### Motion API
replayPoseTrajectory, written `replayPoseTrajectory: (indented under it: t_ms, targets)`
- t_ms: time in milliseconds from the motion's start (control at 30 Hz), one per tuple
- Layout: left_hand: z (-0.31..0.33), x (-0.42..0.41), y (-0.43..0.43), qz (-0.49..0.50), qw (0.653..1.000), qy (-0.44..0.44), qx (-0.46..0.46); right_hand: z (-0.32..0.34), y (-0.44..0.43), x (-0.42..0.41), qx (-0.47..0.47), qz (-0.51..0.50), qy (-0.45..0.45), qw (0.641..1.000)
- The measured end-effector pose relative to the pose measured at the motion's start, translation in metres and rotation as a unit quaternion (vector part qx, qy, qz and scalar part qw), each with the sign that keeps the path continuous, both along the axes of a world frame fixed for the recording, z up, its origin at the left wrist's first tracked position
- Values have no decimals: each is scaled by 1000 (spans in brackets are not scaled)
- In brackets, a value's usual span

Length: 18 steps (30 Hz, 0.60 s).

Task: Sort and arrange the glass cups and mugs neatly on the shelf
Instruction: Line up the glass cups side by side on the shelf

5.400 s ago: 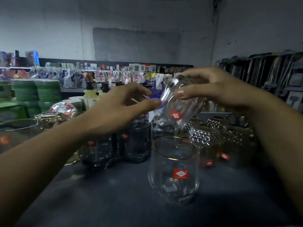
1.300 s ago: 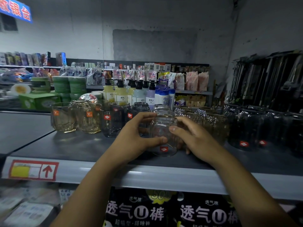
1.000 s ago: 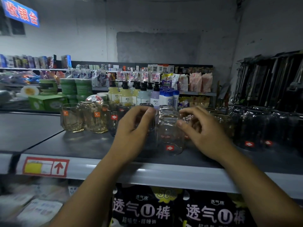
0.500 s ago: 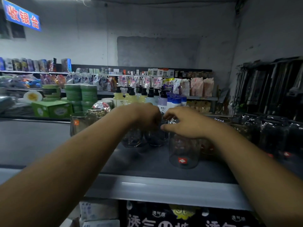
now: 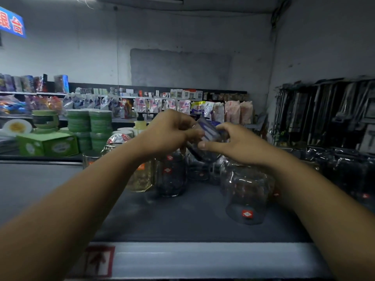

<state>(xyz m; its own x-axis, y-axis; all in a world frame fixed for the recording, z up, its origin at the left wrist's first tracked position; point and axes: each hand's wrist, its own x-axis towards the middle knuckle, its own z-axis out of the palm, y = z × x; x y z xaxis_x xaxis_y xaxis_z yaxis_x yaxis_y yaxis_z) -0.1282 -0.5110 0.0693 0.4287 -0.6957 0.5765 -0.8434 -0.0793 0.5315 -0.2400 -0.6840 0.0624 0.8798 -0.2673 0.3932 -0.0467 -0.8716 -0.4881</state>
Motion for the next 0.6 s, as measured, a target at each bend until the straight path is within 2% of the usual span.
replayPoseTrajectory:
  t_ms: [67, 133, 167, 233, 300, 367, 467, 533, 600]
  targets:
    - [-8, -3, 7, -34, 990, 115, -75, -1, 6, 3, 94, 47, -27, 994]
    - [-14, -4, 11, -63, 972, 190, -122, 0, 7, 7, 213, 70, -79, 971]
    - [-16, -5, 13, -78, 964, 218, -130, 1, 6, 8, 245, 68, -106, 961]
    - [-17, -4, 17, -105, 957, 245, -118, 5, 4, 10, 235, 48, -141, 961]
    - [-18, 0, 21, -79, 974, 191, -89, 12, 2, 5, 185, 39, -135, 973]
    - [-23, 8, 21, -7, 993, 88, -78, 24, 2, -7, 133, 62, -96, 984]
    - [-35, 21, 22, 64, 995, -59, -57, 40, 4, -16, 37, 79, -1, 996]
    - [-43, 26, 22, 78, 991, -107, -12, 45, 1, -7, -43, 54, 50, 996]
    - [-47, 28, 22, 77, 990, -114, 10, 45, -2, 5, -93, 44, 83, 991]
